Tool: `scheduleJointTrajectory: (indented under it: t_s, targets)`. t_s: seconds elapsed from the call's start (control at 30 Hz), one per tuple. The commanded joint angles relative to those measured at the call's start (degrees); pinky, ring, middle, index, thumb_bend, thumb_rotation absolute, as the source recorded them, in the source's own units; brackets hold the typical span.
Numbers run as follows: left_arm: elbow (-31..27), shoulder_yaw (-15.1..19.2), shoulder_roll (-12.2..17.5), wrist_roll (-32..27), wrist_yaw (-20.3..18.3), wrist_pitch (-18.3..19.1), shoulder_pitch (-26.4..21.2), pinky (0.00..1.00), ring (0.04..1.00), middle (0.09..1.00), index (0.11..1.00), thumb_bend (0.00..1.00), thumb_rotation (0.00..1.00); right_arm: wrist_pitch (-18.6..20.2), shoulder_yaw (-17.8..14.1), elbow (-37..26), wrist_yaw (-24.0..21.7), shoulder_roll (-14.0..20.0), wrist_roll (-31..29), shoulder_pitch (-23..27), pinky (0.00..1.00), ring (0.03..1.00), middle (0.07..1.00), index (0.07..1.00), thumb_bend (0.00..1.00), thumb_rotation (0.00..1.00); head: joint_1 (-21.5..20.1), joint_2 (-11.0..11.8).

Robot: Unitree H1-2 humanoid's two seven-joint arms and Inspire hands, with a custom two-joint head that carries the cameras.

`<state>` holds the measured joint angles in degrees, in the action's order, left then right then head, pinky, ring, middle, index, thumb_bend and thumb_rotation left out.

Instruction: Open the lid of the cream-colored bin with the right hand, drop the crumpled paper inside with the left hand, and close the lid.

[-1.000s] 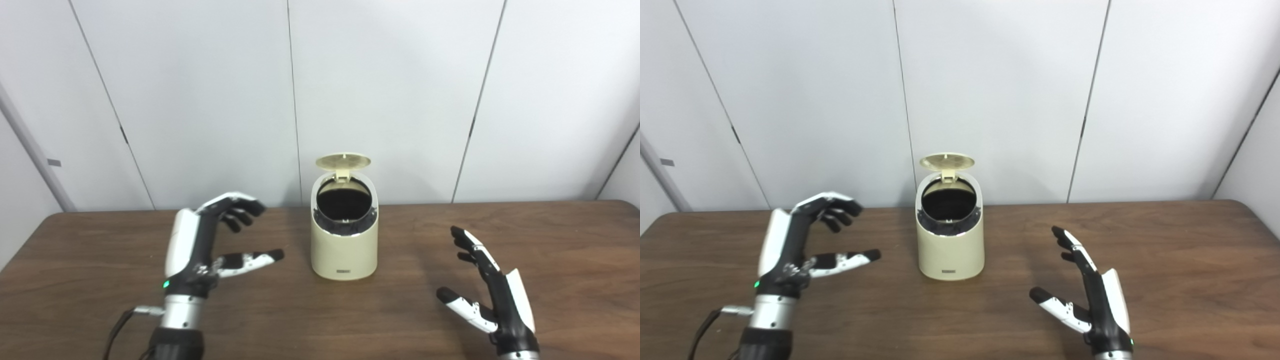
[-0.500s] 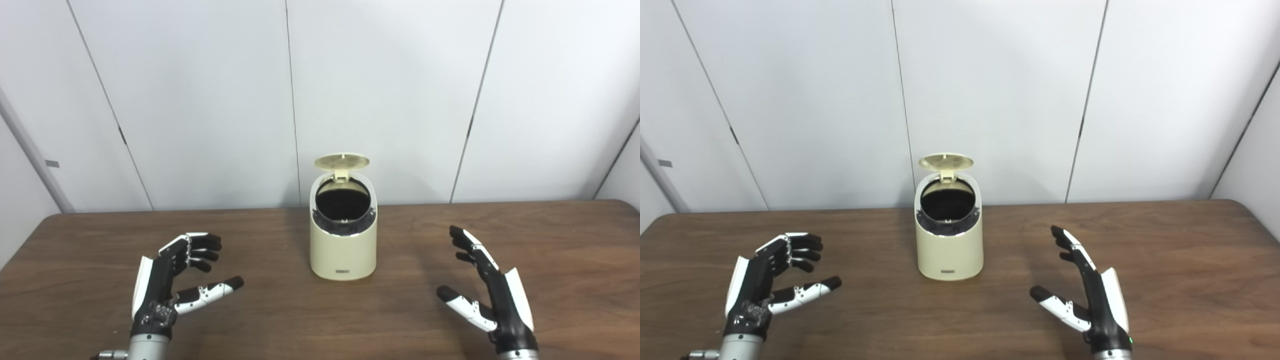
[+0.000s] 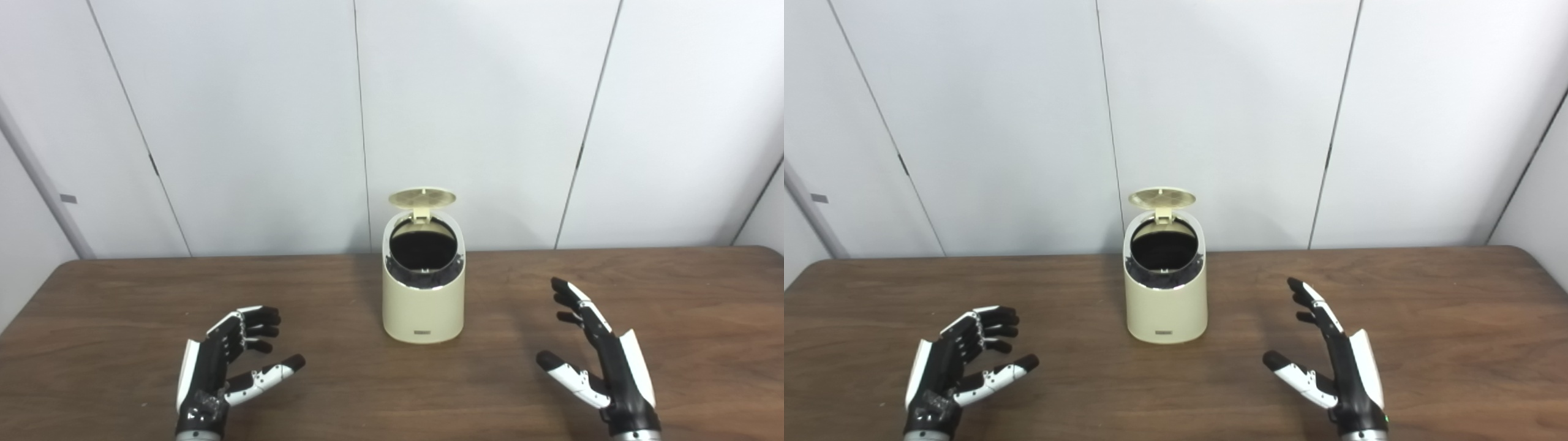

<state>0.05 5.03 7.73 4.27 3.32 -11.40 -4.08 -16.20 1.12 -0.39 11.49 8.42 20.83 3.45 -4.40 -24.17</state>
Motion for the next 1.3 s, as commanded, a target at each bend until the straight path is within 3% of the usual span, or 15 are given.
scheduleJointTrajectory:
  t_s: [0.0,0.57,0.67,0.83,1.03,1.13,1.27]
  targets:
    - [-0.44,-0.02,0.14,-0.64,-0.26,-2.50,-0.56,0.54,0.628,0.655,0.645,0.83,0.08,-2.09,-0.09,0.33,-0.12,0.51,-0.04,-2.29,0.78,0.860,0.881,0.874,0.82,0.80,0.08,-0.28]
    - [1.33,0.04,0.01,-1.39,-1.32,-3.25,-1.13,0.51,0.616,0.646,0.636,0.85,0.07,-2.06,-0.62,-0.45,0.52,0.54,0.54,-1.53,0.81,0.873,0.887,0.883,0.81,0.78,-0.82,-0.21]
    - [1.57,0.00,0.15,-1.36,-1.50,-3.42,-1.28,0.51,0.618,0.648,0.639,0.84,0.07,-2.22,-1.17,-0.46,0.88,0.64,0.53,-0.81,0.75,0.847,0.879,0.880,0.84,0.79,-0.91,-0.15]
    - [1.94,-0.08,0.36,-0.78,-1.47,-3.98,-1.46,0.52,0.623,0.652,0.646,0.84,0.09,-2.45,-2.05,-0.24,0.66,1.82,0.28,0.57,0.83,0.882,0.896,0.889,0.87,0.81,-0.96,-0.06]
    - [2.38,-0.15,0.32,-0.06,-1.24,-4.33,-1.81,0.51,0.621,0.651,0.641,0.83,0.10,-3.32,-3.27,0.83,2.44,4.89,5.32,3.69,0.86,0.901,0.897,0.901,0.90,0.82,-1.17,0.21]
    - [2.80,-0.25,0.32,0.18,-1.22,-4.74,-2.03,0.50,0.616,0.651,0.638,0.83,0.10,-0.89,-3.53,-1.02,3.04,6.62,10.42,6.19,0.81,0.869,0.874,0.892,0.91,0.83,-1.31,0.45]
    - [3.25,-0.32,0.19,0.38,-1.12,-4.97,-2.25,0.50,0.614,0.651,0.636,0.83,0.09,4.32,-3.55,-5.13,0.95,6.87,12.78,8.76,0.79,0.866,0.877,0.894,0.92,0.82,-1.31,0.61]
